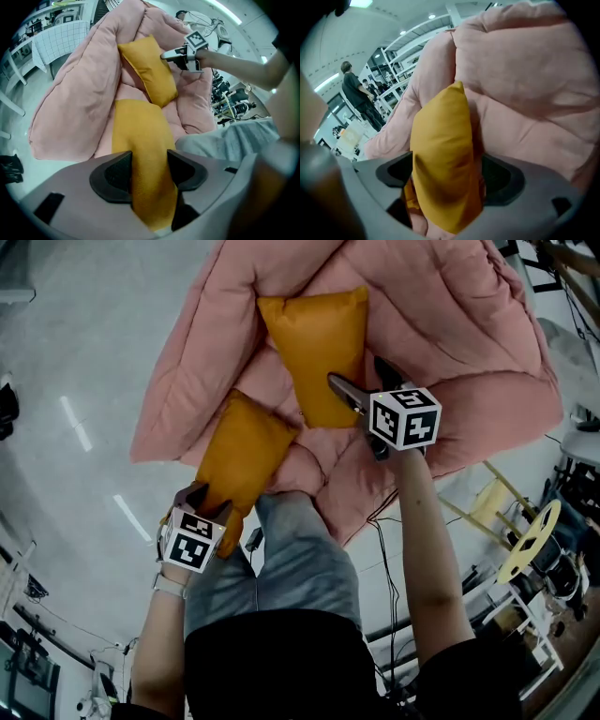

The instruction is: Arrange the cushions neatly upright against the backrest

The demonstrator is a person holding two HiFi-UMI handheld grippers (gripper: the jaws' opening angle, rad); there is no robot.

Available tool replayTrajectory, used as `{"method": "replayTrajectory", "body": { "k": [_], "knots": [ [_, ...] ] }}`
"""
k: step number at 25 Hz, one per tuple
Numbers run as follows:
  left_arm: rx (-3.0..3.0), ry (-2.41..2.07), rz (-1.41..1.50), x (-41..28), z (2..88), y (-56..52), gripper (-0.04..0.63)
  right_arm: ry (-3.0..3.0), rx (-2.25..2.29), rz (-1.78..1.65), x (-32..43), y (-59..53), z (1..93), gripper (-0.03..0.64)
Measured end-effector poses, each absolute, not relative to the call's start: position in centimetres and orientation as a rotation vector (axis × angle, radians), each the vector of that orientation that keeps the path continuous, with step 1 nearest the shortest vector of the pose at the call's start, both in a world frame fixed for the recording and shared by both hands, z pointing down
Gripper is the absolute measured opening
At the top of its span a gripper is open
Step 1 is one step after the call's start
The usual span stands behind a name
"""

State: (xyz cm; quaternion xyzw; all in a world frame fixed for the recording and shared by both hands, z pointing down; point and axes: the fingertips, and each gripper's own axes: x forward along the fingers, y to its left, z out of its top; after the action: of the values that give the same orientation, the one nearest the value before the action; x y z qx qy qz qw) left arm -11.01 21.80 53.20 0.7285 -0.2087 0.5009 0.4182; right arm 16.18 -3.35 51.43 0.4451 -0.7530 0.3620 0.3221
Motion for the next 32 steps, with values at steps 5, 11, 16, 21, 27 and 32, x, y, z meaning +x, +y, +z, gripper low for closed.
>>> {"method": "replayTrajectory", "body": {
  "k": [5, 11, 16, 21, 27, 32],
  "knots": [
    [1.823, -0.524, 1.266, -10.4, 53.8, 21.6, 0.244, -2.025, 1.016, 1.066, 15.2, -4.0, 54.0, 0.44],
    [1.806, -0.518, 1.278, -9.7, 54.1, 22.0, 0.244, -2.067, 0.95, 1.088, 14.7, -3.8, 54.8, 0.431],
    [1.803, -0.511, 1.28, -9.9, 54.2, 22.2, 0.244, -2.054, 0.911, 1.096, 14.3, -3.5, 54.5, 0.362],
    [1.802, -0.507, 1.273, -10.5, 54.6, 22.1, 0.244, -1.994, 0.889, 1.069, 14.1, -2.9, 53.0, 0.322],
    [1.821, -0.51, 1.247, -10.6, 54.4, 22.1, 0.244, -1.916, 0.826, 0.938, 15.5, -3.1, 48.0, 0.307],
    [1.832, -0.511, 1.224, -10.3, 55.1, 22.6, 0.244, -1.798, 0.636, 0.774, 16.0, -2.7, 45.6, 0.305]
  ]
}}
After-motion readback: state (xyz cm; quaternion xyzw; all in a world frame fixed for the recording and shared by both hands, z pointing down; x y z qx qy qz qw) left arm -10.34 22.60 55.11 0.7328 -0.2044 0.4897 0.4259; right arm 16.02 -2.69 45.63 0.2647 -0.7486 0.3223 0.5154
